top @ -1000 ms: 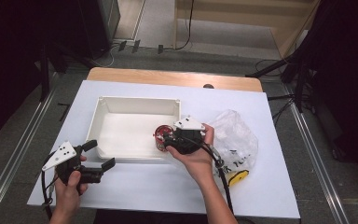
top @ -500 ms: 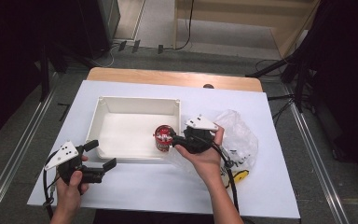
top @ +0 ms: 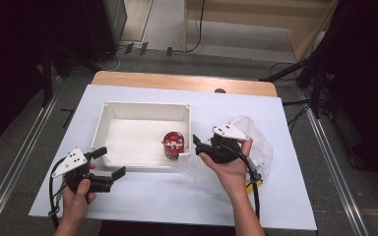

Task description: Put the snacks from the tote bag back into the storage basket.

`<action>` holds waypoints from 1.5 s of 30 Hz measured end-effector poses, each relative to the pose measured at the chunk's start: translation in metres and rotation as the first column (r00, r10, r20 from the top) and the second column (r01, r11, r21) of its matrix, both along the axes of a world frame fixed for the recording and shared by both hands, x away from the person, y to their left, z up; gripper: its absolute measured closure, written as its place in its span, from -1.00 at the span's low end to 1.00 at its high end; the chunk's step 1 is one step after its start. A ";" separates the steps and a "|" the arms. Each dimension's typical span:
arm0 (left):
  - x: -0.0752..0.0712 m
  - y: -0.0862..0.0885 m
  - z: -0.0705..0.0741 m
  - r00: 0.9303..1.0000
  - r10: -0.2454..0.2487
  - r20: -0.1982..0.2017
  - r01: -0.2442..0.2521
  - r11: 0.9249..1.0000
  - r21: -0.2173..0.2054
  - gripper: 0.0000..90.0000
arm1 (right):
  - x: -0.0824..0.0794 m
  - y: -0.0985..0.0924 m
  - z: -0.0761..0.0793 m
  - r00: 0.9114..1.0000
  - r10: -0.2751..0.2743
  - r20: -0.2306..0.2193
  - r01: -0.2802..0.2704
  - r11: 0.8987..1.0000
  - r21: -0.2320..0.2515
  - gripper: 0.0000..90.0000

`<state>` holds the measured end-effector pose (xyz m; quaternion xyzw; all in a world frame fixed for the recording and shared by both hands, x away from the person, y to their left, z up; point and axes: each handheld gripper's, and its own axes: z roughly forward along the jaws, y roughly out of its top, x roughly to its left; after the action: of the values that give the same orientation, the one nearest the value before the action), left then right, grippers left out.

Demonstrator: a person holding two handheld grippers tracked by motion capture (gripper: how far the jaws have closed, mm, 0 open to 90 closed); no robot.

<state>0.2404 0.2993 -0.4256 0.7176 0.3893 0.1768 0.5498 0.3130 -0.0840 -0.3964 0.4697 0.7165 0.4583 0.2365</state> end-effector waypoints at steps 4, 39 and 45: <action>0.000 0.000 -0.001 1.000 0.000 -0.001 0.000 1.000 0.010 -1.00 | -0.003 -0.009 -0.002 1.000 -0.009 -0.003 0.009 1.000 0.005 -0.40; -0.004 -0.002 -0.002 1.000 0.022 0.010 -0.022 0.999 0.031 -1.00 | -0.025 -0.073 -0.013 0.999 -0.049 -0.015 0.049 0.998 0.040 -0.46; -0.003 0.000 -0.003 1.000 0.029 0.004 -0.029 0.999 0.035 -1.00 | -0.030 -0.084 -0.016 0.999 -0.050 -0.012 0.050 0.998 0.035 -0.47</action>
<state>0.2375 0.2990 -0.4285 0.7211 0.3954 0.1929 0.5353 0.2827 -0.1681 -0.4124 0.4941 0.6977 0.4622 0.2356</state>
